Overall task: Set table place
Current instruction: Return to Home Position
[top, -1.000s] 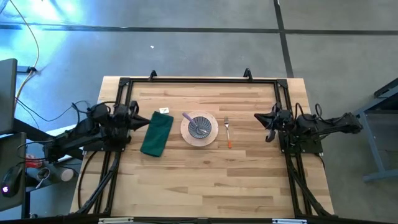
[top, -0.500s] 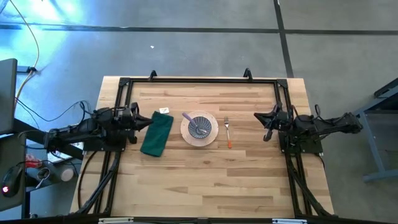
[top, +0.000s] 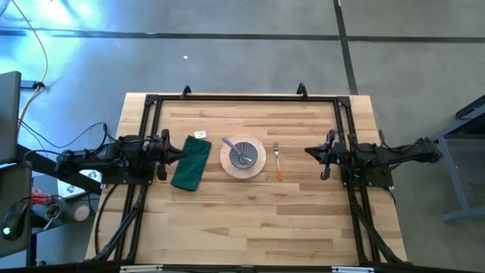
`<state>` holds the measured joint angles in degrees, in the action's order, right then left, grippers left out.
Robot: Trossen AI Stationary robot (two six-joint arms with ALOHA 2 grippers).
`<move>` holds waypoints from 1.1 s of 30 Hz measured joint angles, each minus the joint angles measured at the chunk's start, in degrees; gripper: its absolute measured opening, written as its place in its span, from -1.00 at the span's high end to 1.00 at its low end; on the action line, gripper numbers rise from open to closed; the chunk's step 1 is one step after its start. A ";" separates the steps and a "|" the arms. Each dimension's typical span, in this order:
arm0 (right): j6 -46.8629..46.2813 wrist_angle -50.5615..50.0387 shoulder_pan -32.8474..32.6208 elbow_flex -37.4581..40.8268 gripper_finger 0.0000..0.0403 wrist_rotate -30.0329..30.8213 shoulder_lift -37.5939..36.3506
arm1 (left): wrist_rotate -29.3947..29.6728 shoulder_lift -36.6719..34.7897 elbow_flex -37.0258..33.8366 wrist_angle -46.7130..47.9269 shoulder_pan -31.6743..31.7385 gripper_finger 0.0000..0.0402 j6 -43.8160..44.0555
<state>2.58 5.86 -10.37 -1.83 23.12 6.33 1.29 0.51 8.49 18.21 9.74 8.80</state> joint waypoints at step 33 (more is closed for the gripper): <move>-2.59 -3.89 0.15 0.99 1.00 -9.64 -0.28 | 0.86 -0.02 0.00 3.44 0.00 1.00 5.03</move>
<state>-0.01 1.98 -10.22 -0.84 13.47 6.04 2.15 0.49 8.49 21.65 9.74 13.82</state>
